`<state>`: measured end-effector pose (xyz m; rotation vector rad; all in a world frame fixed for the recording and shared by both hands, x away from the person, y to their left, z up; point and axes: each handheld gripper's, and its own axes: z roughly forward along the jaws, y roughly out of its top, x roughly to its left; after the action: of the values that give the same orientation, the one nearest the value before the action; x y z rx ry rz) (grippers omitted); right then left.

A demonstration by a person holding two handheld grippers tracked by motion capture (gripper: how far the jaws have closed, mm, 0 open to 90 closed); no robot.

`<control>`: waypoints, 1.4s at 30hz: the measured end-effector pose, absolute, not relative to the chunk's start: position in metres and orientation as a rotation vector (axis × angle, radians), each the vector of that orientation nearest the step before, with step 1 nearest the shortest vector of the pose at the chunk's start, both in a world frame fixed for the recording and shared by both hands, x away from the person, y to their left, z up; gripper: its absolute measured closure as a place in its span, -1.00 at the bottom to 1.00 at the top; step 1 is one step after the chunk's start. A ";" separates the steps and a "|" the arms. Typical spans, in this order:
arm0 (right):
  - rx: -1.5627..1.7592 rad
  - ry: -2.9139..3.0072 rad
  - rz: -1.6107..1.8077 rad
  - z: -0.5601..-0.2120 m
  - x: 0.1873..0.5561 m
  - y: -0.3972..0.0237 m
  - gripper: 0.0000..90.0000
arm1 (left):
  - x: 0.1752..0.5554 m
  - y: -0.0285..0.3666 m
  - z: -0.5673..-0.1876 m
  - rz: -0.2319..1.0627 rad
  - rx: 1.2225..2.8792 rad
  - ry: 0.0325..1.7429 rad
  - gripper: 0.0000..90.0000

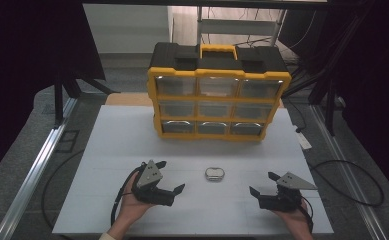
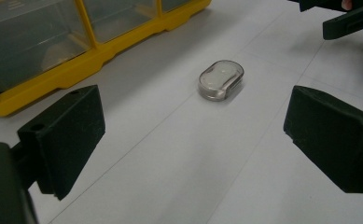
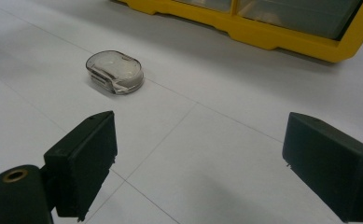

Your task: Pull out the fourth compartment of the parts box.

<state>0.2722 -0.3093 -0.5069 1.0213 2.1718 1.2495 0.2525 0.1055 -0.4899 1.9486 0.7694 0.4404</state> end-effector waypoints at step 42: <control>1.016 2.172 1.240 -0.507 0.272 -0.309 -0.76 | 0.249 0.083 -0.491 0.705 2.104 0.591 -0.84</control>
<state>0.2718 -0.3089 -0.5071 1.0164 2.1717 1.2397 0.2490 0.0833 -0.4914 2.1039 0.5907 0.7046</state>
